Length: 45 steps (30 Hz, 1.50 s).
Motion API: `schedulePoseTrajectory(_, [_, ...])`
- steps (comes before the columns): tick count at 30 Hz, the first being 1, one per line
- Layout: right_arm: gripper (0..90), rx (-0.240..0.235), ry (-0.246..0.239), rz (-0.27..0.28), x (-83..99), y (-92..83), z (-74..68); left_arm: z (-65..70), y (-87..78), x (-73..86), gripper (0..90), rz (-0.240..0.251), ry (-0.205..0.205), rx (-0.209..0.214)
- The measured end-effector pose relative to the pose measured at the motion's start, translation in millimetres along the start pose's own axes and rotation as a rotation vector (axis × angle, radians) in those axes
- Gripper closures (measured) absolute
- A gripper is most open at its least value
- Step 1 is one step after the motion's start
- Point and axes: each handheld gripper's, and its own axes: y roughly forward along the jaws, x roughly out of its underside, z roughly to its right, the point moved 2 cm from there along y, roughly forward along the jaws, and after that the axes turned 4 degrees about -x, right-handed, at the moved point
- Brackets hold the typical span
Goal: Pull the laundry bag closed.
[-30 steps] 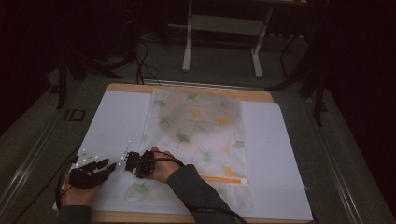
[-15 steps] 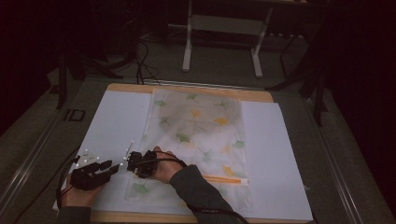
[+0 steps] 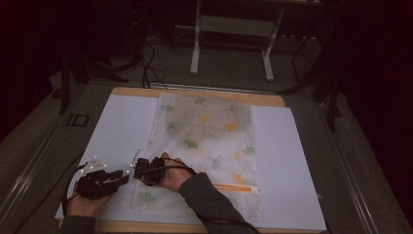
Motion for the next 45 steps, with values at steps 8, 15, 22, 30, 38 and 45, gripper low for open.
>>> schedulePoseTrajectory(8, [84.4, 0.002, -0.002, 0.000, 0.4, -1.4, -0.4, 3.8, 3.3, -1.0, 61.0, -0.013, -0.024, 0.072])
schedulePoseTrajectory(15, [84.4, 0.006, 0.000, 0.011, 0.5, -3.3, -1.4, 8.6, 10.5, -0.6, 60.0, -0.051, -0.036, 0.122])
schedulePoseTrajectory(22, [84.3, 0.011, -0.001, 0.028, 0.3, -7.1, -2.1, 12.4, 17.7, 0.2, 59.8, -0.080, -0.055, 0.189])
schedulePoseTrajectory(30, [84.4, 0.018, -0.008, 0.052, 1.1, -13.0, -2.5, 13.9, 26.3, 0.8, 59.9, -0.111, -0.080, 0.226])
schedulePoseTrajectory(38, [84.4, 0.017, -0.027, 0.060, 0.8, -16.9, -3.1, 16.2, 36.6, -1.0, 62.4, -0.133, -0.092, 0.275])
schedulePoseTrajectory(45, [84.4, 0.017, -0.038, 0.067, 1.0, -16.8, -3.6, 13.7, 41.1, -0.7, 68.2, -0.141, -0.114, 0.304])
